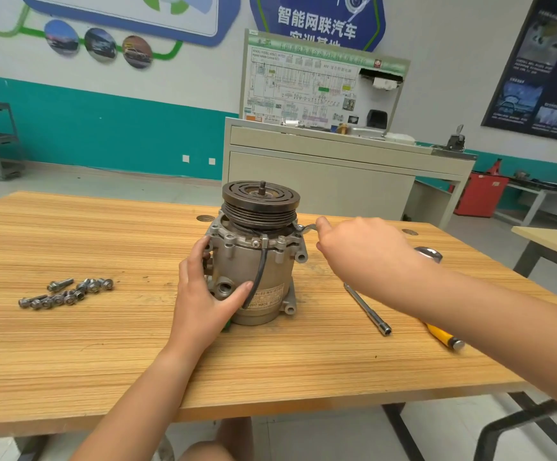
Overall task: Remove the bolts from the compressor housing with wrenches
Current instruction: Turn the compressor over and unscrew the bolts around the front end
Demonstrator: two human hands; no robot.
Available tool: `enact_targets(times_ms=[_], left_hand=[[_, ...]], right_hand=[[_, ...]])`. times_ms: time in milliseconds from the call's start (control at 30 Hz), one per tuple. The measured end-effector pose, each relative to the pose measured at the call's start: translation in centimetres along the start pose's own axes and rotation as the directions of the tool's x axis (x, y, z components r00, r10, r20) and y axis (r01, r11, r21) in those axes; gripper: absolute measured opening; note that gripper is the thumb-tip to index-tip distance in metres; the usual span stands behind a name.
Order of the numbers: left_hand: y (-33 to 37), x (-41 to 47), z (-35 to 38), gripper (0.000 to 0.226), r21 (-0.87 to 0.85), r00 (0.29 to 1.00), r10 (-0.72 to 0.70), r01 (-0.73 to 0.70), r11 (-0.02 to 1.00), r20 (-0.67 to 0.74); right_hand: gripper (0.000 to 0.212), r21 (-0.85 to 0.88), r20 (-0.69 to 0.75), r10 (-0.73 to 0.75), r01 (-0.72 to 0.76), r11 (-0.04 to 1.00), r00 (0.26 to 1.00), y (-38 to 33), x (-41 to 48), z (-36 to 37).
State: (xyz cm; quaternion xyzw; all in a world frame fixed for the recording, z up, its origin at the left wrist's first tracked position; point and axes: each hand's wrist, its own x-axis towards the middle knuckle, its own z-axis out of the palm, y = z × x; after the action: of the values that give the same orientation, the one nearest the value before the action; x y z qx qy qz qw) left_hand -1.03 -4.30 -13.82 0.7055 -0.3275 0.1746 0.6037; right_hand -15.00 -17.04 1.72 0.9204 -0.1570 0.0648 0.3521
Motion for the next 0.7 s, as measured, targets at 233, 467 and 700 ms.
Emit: enact_targets(times_ms=[233,467,700], left_hand=[[0.1,0.1,-0.1,0.091,-0.021,1.0,0.003,-0.003,1.0,0.008],[0.0,0.2,-0.1,0.093,-0.001,1.0,0.01,-0.01,1.0,0.011],[0.0,0.2,-0.3,0.093,0.018,1.0,-0.007,0.006,1.0,0.03]], right_hand=[[0.057,0.045,-0.05,-0.027,0.03,0.999,0.998,0.2,-0.2,1.0],[0.056,0.065,-0.116,-0.135,0.143,0.988,0.984,5.0,3.4,4.6],[0.028,0.213,-0.395,-0.146,0.245,0.946,0.907,2.5,8.6,7.0]])
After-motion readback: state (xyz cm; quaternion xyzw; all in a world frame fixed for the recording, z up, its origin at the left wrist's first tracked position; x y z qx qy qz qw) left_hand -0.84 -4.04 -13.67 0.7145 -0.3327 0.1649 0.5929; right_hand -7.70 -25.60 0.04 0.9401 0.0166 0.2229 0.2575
